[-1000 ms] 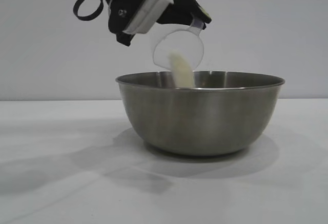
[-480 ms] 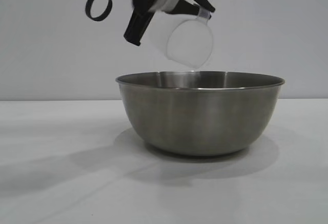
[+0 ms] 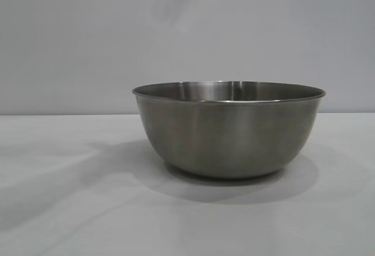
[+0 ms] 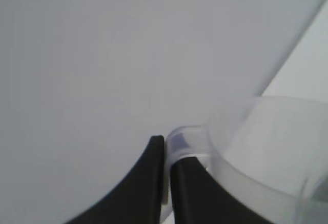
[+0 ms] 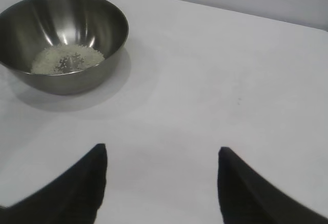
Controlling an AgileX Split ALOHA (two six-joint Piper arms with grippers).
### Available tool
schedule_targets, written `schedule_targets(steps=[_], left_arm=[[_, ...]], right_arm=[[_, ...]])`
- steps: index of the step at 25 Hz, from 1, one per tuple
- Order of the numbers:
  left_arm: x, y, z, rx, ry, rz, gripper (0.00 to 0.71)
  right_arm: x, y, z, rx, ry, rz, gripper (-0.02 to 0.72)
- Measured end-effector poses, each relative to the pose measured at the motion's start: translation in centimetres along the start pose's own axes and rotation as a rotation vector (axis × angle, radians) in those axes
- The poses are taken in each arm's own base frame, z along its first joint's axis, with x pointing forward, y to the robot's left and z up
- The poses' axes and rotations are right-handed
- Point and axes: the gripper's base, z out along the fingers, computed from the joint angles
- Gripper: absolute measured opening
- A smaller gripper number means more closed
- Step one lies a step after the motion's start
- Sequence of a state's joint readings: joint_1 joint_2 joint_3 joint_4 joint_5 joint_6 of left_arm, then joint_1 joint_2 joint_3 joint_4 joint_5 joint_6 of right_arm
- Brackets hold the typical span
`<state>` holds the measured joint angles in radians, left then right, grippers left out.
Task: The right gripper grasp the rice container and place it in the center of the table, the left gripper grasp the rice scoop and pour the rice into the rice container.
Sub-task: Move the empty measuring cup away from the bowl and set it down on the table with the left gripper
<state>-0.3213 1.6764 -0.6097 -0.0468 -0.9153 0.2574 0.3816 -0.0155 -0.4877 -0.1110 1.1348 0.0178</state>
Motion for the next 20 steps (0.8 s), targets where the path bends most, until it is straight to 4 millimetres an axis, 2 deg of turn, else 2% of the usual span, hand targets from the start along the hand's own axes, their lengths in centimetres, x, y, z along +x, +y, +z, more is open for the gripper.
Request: schedule_targets(steps=[4, 8, 14, 19, 20], left_arm=[[3.3, 1.7, -2.0, -0.012, 0.016, -0.014, 0.000], [5.6, 1.0, -1.8, 0.023, 0.050, -0.013, 0.000], [10.2, -0.1, -1.6, 0.060, 0.202, -0.040, 0.000], [11.5, -0.4, -1.6, 0.068, 0.247, -0.058, 0.000], [11.7, -0.5, -1.7, 0.069, 0.253, -0.062, 0.049]], right_arm=[[0.0, 0.0, 0.0, 0.000, 0.000, 0.000, 0.398], [0.0, 0.1, 0.0, -0.006, 0.000, 0.003, 0.398], [0.0, 0.4, 0.0, -0.049, 0.001, 0.035, 0.398], [0.0, 0.5, 0.0, -0.051, 0.003, 0.038, 0.398], [0.0, 0.5, 0.0, -0.051, 0.003, 0.038, 0.398]])
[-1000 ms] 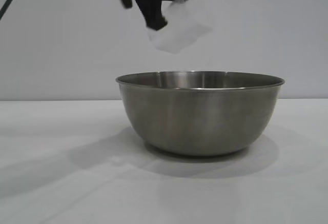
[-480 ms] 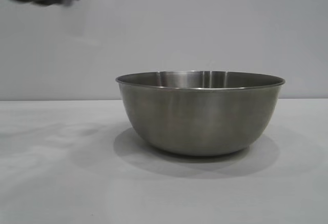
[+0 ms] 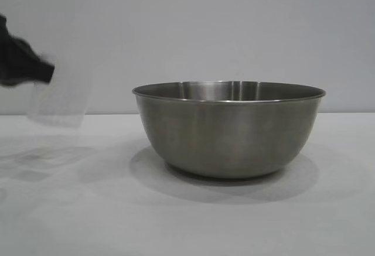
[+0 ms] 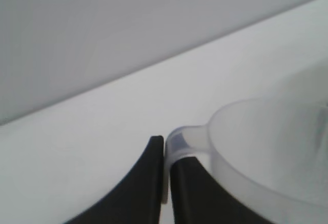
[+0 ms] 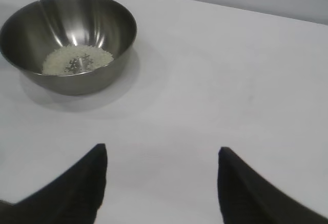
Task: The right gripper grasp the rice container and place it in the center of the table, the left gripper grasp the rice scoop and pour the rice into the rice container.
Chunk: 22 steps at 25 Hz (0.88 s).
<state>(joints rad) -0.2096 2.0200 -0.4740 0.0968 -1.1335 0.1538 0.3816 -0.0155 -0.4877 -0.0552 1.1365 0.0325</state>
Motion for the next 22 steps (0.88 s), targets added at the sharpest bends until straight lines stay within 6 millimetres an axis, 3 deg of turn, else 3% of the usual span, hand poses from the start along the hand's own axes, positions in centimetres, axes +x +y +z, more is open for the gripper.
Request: schedule_targets(steps=[1, 4, 6, 11, 12, 14, 21, 22], left_arm=[[0.1, 0.0, 0.0, 0.001, 0.002, -0.002, 0.049], [0.2, 0.0, 0.0, 0.001, 0.007, -0.005, 0.258], [0.5, -0.1, -0.3, 0.002, 0.018, -0.009, 0.326], [2.0, -0.6, -2.2, 0.016, 0.095, -0.010, 0.319], [2.3, -0.6, -2.6, 0.014, 0.108, -0.013, 0.258], [2.3, -0.5, -3.3, -0.001, 0.121, -0.020, 0.260], [-0.2, 1.4, -6.0, -0.194, 0.043, -0.112, 0.260], [-0.7, 1.8, -6.2, -0.208, 0.019, -0.118, 0.211]], right_arm=[[0.0, 0.0, 0.0, 0.000, 0.000, 0.000, 0.398], [0.0, 0.0, 0.0, 0.000, 0.000, 0.002, 0.398], [0.0, 0.0, 0.0, 0.000, 0.000, 0.002, 0.398], [0.0, 0.0, 0.0, 0.000, 0.001, 0.002, 0.398], [0.0, 0.0, 0.0, 0.000, 0.001, 0.002, 0.398], [0.0, 0.0, 0.0, 0.000, 0.001, 0.002, 0.398], [0.0, 0.0, 0.0, 0.000, 0.001, 0.002, 0.398], [0.0, 0.0, 0.0, 0.000, 0.001, 0.002, 0.398]])
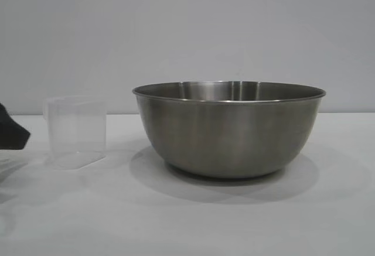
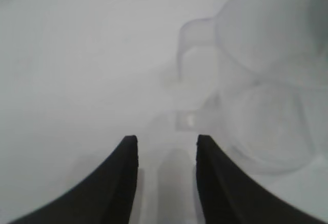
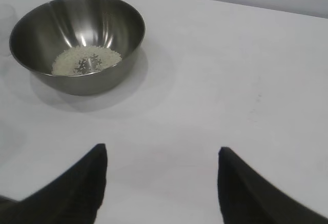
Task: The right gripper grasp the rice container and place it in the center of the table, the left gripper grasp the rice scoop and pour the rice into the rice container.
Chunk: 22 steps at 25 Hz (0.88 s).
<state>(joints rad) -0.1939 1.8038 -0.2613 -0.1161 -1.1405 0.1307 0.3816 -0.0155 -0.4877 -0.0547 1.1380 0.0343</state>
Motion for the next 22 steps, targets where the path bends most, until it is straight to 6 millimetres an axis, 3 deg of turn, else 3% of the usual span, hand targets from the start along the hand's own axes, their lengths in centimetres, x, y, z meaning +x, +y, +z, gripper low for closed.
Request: schedule_targets(steps=[2, 6, 11, 18, 22], left_arm=[[-0.9, 0.9, -0.1, -0.022, -0.042, -0.006, 0.150], [-2.1, 3.9, 0.1, -0.095, -0.099, -0.089, 0.158], [-3.5, 6.2, 0.3, -0.038, -0.173, -0.078, 0.202], [-6.2, 5.0, -0.7, 0.030, -0.238, -0.013, 0.202], [-8.3, 4.7, -2.5, 0.017, -0.200, 0.019, 0.202]], right_arm=[[0.0, 0.0, 0.0, 0.000, 0.000, 0.000, 0.398], [0.0, 0.0, 0.0, -0.002, 0.000, 0.001, 0.398], [0.0, 0.0, 0.0, -0.004, 0.000, 0.002, 0.398], [0.0, 0.1, 0.0, -0.006, 0.000, 0.003, 0.398], [0.0, 0.1, 0.0, -0.006, 0.000, 0.003, 0.398]])
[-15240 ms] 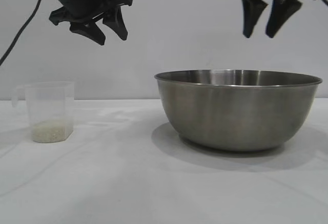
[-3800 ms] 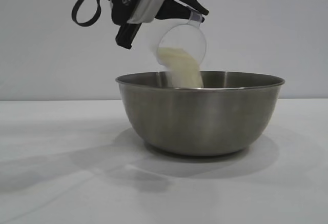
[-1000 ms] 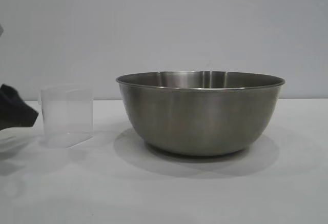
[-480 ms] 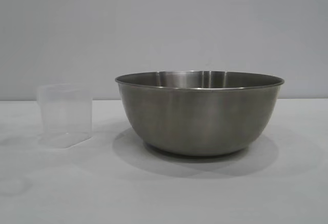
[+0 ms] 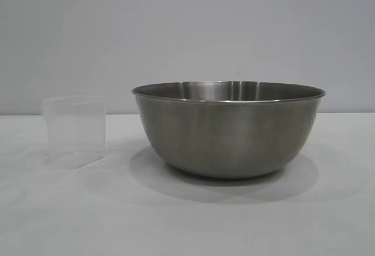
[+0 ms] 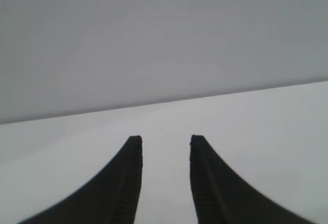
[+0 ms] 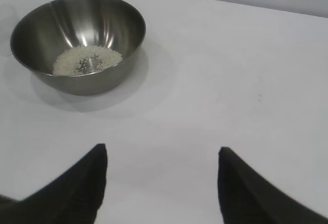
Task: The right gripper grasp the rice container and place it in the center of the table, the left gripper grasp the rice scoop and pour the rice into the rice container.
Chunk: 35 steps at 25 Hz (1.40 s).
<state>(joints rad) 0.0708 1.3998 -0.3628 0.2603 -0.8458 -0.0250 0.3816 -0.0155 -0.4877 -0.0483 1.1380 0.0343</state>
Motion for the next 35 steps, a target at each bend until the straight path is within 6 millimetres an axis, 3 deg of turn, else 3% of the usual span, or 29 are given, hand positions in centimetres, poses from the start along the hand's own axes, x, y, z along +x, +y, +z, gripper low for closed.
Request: schedule_targets(steps=[6, 13, 18, 25, 35], left_arm=[[-4.0, -0.1, -4.9, -0.019, 0.051, 0.024, 0.202], [-5.6, 0.0, -10.8, -0.138, 0.117, 0.013, 0.202], [-5.6, -0.3, -13.5, -0.179, 0.153, -0.038, 0.202], [-4.8, -2.1, -15.5, -0.013, 0.249, 0.043, 0.202], [-4.1, -2.1, -19.6, 0.097, 0.213, 0.114, 0.202]], right_arm=[[0.0, 0.0, 0.0, 0.000, 0.000, 0.000, 0.398], [0.0, 0.0, 0.0, -0.004, 0.000, -0.019, 0.398], [0.0, 0.1, 0.0, -0.016, 0.000, -0.039, 0.398], [0.0, 0.2, 0.0, -0.018, 0.000, -0.040, 0.398], [0.0, 0.2, 0.0, -0.019, 0.000, -0.040, 0.398]])
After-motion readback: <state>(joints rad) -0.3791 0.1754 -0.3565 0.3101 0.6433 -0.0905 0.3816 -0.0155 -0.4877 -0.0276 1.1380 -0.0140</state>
